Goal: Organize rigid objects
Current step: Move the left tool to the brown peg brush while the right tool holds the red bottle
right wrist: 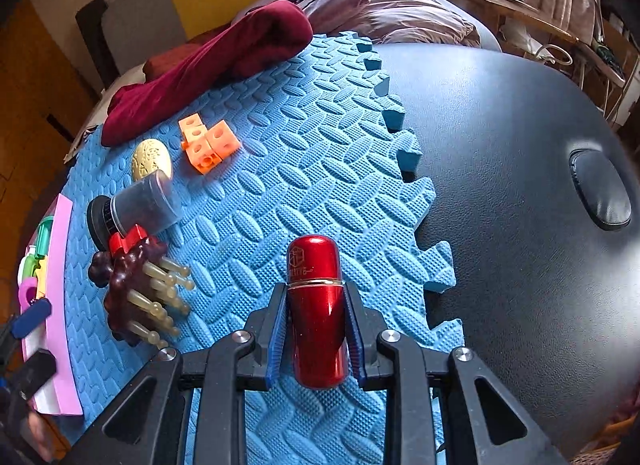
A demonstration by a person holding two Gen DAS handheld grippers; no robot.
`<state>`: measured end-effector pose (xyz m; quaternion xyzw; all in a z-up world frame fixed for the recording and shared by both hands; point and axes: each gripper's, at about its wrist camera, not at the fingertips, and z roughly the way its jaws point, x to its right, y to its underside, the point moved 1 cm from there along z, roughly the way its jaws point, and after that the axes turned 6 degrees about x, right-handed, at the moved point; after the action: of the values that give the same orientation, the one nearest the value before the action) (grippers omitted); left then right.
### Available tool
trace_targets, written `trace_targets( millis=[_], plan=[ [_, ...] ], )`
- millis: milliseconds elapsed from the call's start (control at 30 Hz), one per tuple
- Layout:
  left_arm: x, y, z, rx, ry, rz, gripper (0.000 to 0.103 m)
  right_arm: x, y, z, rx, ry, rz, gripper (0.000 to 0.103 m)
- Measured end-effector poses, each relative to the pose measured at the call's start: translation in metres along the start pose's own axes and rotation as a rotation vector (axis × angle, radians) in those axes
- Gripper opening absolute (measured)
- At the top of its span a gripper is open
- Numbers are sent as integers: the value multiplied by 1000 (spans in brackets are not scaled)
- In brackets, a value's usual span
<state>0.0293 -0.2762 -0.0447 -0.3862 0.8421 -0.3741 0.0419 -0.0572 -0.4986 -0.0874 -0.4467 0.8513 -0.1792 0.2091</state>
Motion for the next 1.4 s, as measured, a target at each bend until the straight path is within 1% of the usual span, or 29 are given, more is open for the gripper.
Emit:
trace_targets(
  millis=[167,267,333,433,500,633,867,1000,1067,1267,1400],
  plan=[
    [7,2,7,-5,-60,14,96,0,0,0,-2,3,-2,26],
    [9,3,14,-29,-66,9,96,0,0,1,-2,2,-1,26],
    [12,3,14,-17,-73,21,96,1,0,0,-1,-3,3,26],
    [21,3,12,13,-104,72,96,2,0,-1,1,-9,10,26],
    [26,3,12,18,-105,89,96,4,0,-1,0,-23,23,26],
    [31,2,12,17,-80,96,96,6,-1,-1,-1,-40,41,26],
    [38,0,16,-4,-25,83,89,7,-1,-1,-2,-46,49,26],
    [42,0,22,-37,49,59,82,7,-1,-1,0,-46,48,26],
    [44,0,22,-41,76,52,82,7,-1,-1,1,-47,50,25],
    [50,-5,24,-36,103,57,82,7,-2,-1,3,-46,49,25],
    [58,-11,29,-41,106,85,82,7,-1,-1,3,-48,52,25]
  ],
)
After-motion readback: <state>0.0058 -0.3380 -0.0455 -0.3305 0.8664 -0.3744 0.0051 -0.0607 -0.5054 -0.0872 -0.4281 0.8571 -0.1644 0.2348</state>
